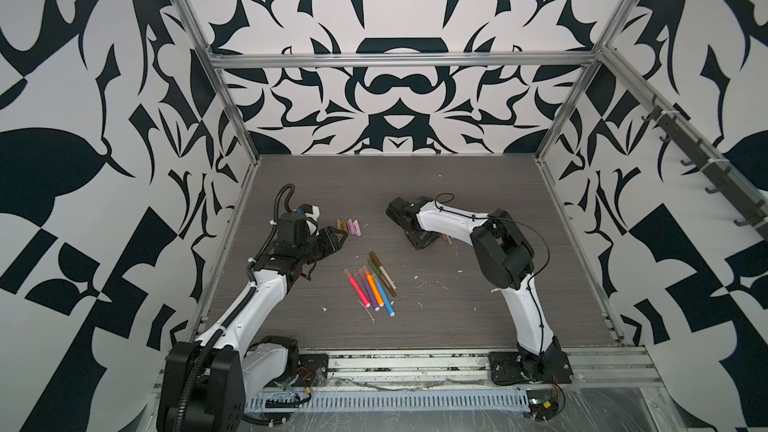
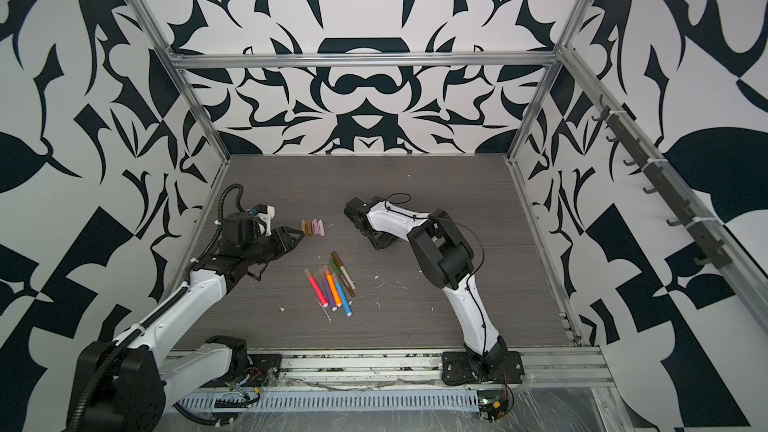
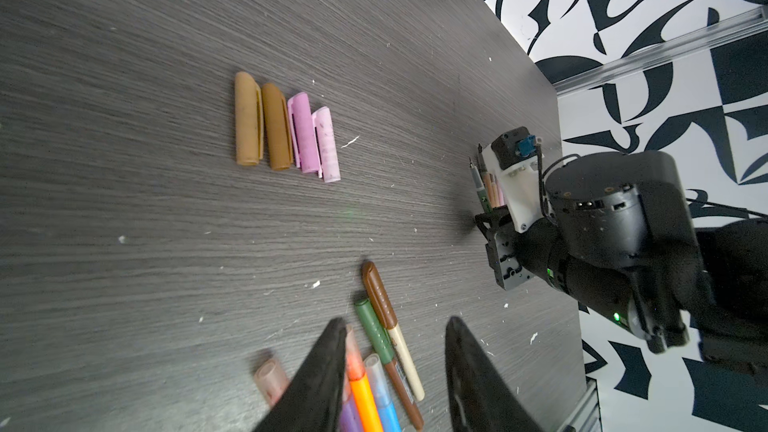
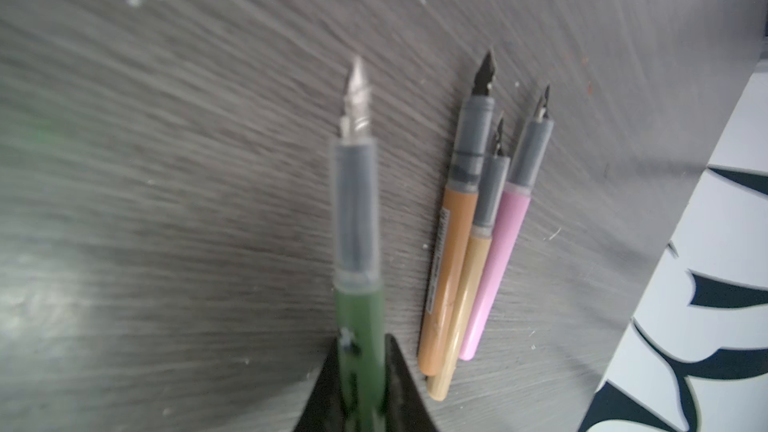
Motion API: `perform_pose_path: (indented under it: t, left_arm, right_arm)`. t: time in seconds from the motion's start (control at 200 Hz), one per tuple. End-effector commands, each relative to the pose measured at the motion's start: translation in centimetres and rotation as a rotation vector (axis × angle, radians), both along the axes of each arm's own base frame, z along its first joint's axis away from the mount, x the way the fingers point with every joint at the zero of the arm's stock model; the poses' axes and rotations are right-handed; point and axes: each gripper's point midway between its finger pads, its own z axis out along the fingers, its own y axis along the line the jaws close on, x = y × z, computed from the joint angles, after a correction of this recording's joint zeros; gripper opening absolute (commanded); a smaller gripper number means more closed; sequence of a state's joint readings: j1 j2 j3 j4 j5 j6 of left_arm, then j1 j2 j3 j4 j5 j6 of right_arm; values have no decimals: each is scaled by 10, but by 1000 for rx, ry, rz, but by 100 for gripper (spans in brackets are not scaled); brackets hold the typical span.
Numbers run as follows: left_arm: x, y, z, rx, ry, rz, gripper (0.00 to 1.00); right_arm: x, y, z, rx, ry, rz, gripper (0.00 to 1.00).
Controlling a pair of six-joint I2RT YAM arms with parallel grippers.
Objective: Open the pen caps
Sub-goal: 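Lower the green pen beside the uncapped pens and open the right gripper, then move the right gripper over the brown-capped beige pen in the marker pile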
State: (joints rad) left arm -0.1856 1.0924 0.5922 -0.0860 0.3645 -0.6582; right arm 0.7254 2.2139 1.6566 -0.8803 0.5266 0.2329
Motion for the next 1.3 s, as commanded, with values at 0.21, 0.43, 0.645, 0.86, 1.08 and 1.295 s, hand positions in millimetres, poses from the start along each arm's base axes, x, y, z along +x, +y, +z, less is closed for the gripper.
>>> perform_pose_path:
  t: [0.21,0.43,0.645,0.86,1.08,1.295]
  left_arm:
    - [2,-3,14,-12,-12,-13,43]
    - [0,-5,18,-29,-11,-20,43]
    - [-6,-7,25,-47,-11,-28,43]
    - [-27,-13,39,-107,-7,-66,43]
    - [-54,-24,31,-224,57,-113,44]
    - [-64,-23,22,-232,74,-108,44]
  right_arm:
    - [1,-2,13,15,-10,-19,25]
    - [0,-4,27,31,-31,-23,25]
    - [-9,-4,48,88,-44,-24,25]
    - [-53,22,65,368,16,-14,24]
    - [-122,60,80,769,85,-28,18]
    - [-172,97,65,856,121,22,16]
